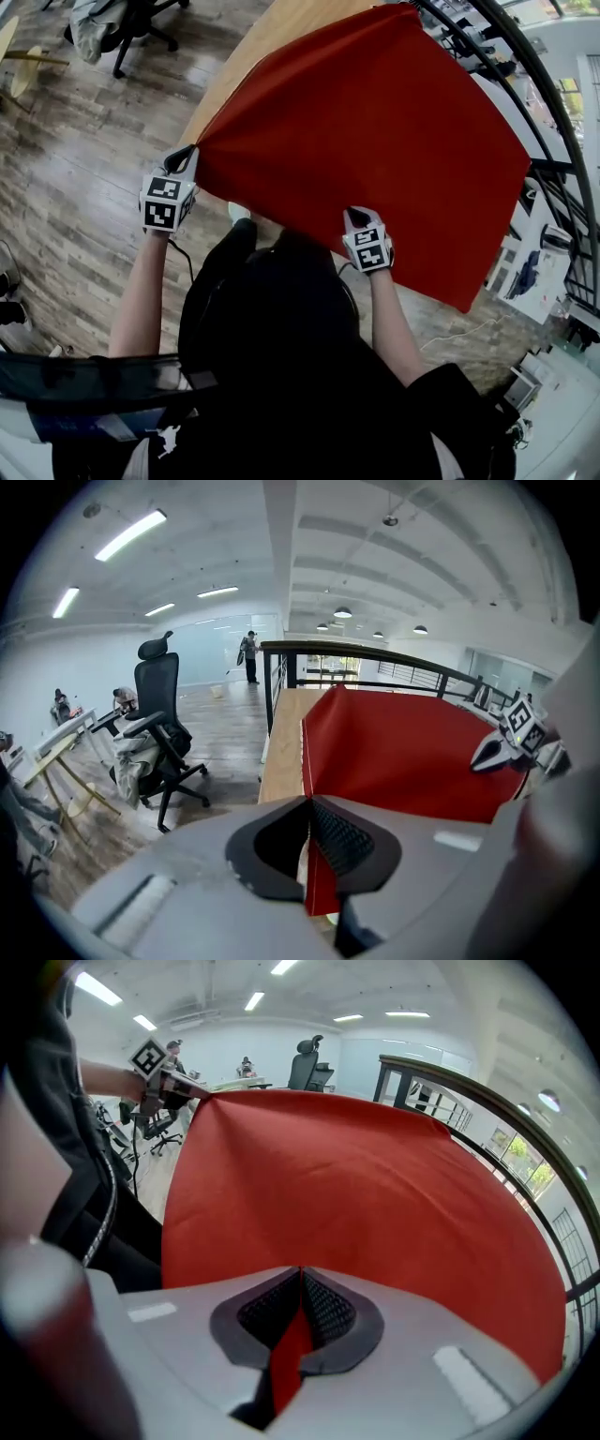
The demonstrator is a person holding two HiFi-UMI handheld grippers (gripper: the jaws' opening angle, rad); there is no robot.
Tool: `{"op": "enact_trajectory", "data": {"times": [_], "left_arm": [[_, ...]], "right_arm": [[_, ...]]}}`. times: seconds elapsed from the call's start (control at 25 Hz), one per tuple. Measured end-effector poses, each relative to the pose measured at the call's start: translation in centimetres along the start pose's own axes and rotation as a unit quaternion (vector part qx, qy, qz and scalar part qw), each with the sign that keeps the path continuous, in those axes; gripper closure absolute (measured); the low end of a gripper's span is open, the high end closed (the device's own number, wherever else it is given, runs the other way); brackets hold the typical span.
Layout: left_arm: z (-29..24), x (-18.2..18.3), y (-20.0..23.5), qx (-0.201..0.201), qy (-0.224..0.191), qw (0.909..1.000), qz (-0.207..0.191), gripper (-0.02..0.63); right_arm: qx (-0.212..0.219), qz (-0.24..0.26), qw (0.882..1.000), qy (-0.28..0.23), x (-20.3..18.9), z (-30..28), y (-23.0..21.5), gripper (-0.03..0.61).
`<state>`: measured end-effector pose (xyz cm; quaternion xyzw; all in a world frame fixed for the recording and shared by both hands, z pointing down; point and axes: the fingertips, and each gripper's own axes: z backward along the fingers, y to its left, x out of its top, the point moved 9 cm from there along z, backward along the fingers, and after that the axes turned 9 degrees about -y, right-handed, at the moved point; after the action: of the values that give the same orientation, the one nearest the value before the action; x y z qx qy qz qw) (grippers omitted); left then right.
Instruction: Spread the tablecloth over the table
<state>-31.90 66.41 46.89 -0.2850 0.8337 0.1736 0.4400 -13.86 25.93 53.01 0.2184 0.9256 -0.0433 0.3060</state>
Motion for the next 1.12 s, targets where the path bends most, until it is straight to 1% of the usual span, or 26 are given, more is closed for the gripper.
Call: {"op": "enact_trajectory", "data": {"times": [0.04,0.12,0.16,0.2,0.28,0.36,0.48,0.52,0.64,0.68,0.72,0.8,0.92,1.04,1.12], "left_arm": [[-0.3,-0.8,0.8,0.008,0.009,0.9999,0.005,0.589],[-0.8,-3.1,2.6,0.041,0.03,0.9978,0.043,0.565],[-0.7,-4.1,3.3,0.055,0.036,0.996,0.061,0.534],[-0.4,-4.9,3.6,0.059,0.036,0.9951,0.071,0.527],[0.2,-5.5,3.1,0.039,0.024,0.9971,0.061,0.499],[0.5,-5.6,2.0,0.006,0.006,0.9994,0.034,0.498],[0.1,-5.2,0.1,-0.034,-0.013,0.9993,-0.007,0.563],[-0.4,-5.0,-0.6,-0.047,-0.017,0.9986,-0.016,0.566],[-2.5,-4.6,-2.9,-0.081,-0.029,0.996,-0.024,0.578],[-3.3,-4.3,-3.6,-0.09,-0.031,0.9952,-0.024,0.604],[-4.1,-4.0,-4.2,-0.096,-0.029,0.9947,-0.024,0.612],[-5.7,-3.8,-4.8,-0.094,-0.006,0.9954,-0.018,0.614],[-6.9,-5.0,-4.5,-0.073,0.04,0.9964,-0.013,0.609],[-7.1,-4.9,-3.8,-0.082,0.052,0.9952,-0.005,0.61],[-7.1,-4.4,-3.2,-0.076,0.054,0.9956,0.014,0.599]], "right_arm": [[-0.007,-0.005,1.0,0.004,0.4,-0.3,0.1,0.565],[-0.019,-0.011,1.0,0.012,1.0,-0.7,0.4,0.566],[-0.024,-0.012,0.999,0.018,1.0,-0.6,0.5,0.566],[-0.028,-0.01,0.999,0.025,1.0,-0.6,0.5,0.566],[-0.037,-0.007,0.999,0.037,1.0,-0.5,0.5,0.566],[-0.045,-0.008,0.998,0.038,1.3,-0.7,0.8,0.566],[-0.054,-0.016,0.998,0.031,2.1,-1.3,1.5,0.566],[-0.058,-0.021,0.998,0.027,2.3,-1.5,1.7,0.569],[-0.061,-0.052,0.997,-0.006,2.9,-1.6,2.2,0.569],[-0.057,-0.067,0.996,-0.019,3.3,-1.8,2.5,0.569],[-0.052,-0.08,0.995,-0.029,3.8,-2.2,2.8,0.569],[-0.038,-0.09,0.995,-0.032,4.6,-3.0,3.4,0.569],[-0.027,-0.088,0.995,-0.024,4.1,-3.3,3.7,0.569],[-0.016,-0.098,0.995,-0.025,4.0,-3.0,3.0,0.568],[-0.015,-0.098,0.994,-0.042,4.9,-2.8,2.3,0.568]]}}
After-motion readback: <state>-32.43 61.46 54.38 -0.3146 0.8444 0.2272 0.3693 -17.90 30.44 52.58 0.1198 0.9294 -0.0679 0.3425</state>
